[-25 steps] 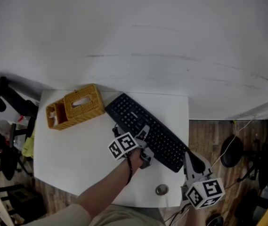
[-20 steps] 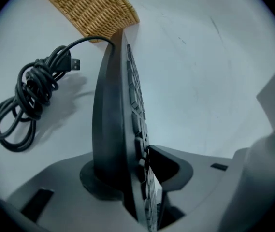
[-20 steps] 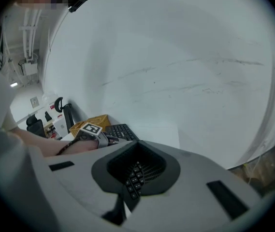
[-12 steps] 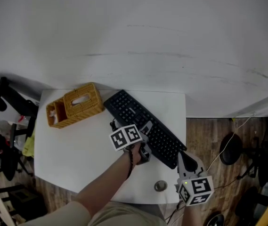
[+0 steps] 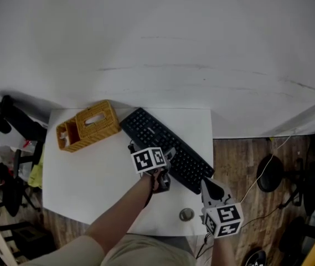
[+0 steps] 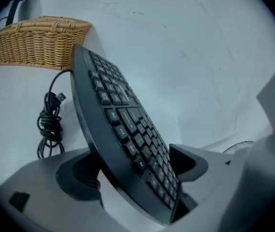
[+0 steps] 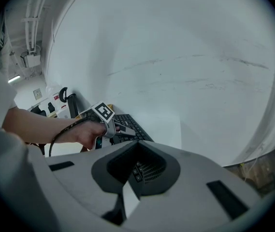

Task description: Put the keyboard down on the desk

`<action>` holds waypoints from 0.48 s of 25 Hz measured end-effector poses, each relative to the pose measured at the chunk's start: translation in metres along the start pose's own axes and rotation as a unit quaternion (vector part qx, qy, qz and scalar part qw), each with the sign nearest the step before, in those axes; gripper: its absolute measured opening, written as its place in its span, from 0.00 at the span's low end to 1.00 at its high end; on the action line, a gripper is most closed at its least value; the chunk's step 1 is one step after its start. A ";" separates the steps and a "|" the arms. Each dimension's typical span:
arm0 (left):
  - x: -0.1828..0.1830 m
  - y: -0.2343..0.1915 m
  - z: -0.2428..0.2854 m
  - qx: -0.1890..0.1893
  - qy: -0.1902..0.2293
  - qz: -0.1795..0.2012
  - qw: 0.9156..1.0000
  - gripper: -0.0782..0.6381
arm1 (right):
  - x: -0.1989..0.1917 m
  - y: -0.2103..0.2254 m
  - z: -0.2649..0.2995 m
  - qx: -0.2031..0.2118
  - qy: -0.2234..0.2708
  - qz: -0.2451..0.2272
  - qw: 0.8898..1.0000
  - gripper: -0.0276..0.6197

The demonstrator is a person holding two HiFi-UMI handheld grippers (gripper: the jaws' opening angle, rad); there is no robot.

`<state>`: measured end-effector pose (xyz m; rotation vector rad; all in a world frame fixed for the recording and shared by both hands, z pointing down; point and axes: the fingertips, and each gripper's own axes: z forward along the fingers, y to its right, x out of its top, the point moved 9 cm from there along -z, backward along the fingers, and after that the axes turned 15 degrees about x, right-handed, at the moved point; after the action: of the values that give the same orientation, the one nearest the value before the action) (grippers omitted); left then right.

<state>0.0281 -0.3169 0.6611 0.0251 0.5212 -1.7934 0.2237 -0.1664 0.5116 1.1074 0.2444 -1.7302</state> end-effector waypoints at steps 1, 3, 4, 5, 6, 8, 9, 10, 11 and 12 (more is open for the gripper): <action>-0.001 -0.003 -0.001 0.003 -0.001 -0.002 1.000 0.70 | -0.001 -0.002 -0.001 0.001 -0.001 0.000 1.000 0.08; -0.002 -0.007 -0.003 0.006 -0.001 -0.007 1.000 0.70 | -0.001 -0.005 -0.003 0.002 -0.001 0.000 1.000 0.08; -0.002 -0.009 -0.003 0.007 -0.001 -0.009 1.000 0.70 | -0.001 -0.006 -0.004 0.002 -0.001 -0.001 1.000 0.08; -0.003 -0.009 -0.004 0.007 -0.001 -0.010 1.000 0.70 | -0.001 -0.007 -0.005 0.002 -0.001 -0.002 1.000 0.08; -0.003 -0.010 -0.004 0.008 -0.001 -0.012 1.000 0.70 | -0.002 -0.008 -0.005 0.002 -0.002 -0.002 1.000 0.08; -0.003 -0.012 -0.004 0.009 0.000 -0.017 1.000 0.70 | -0.002 -0.010 -0.006 0.003 -0.002 -0.004 1.000 0.08; -0.003 -0.013 -0.005 0.010 0.001 -0.020 1.000 0.70 | -0.002 -0.011 -0.007 0.002 -0.002 -0.005 1.000 0.08; -0.003 -0.015 -0.005 0.012 0.001 -0.023 1.000 0.70 | -0.002 -0.012 -0.008 0.001 -0.001 -0.006 1.000 0.08; -0.003 -0.017 -0.006 0.013 0.002 -0.025 1.000 0.70 | -0.002 -0.013 -0.009 0.001 0.000 -0.007 1.000 0.08; -0.004 -0.019 -0.008 0.012 0.003 -0.026 1.000 0.70 | -0.003 -0.014 -0.010 0.000 0.001 -0.007 1.000 0.08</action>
<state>0.0102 -0.3071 0.6614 0.0345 0.5089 -1.8518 0.2177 -0.1520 0.5033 1.1096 0.2540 -1.7421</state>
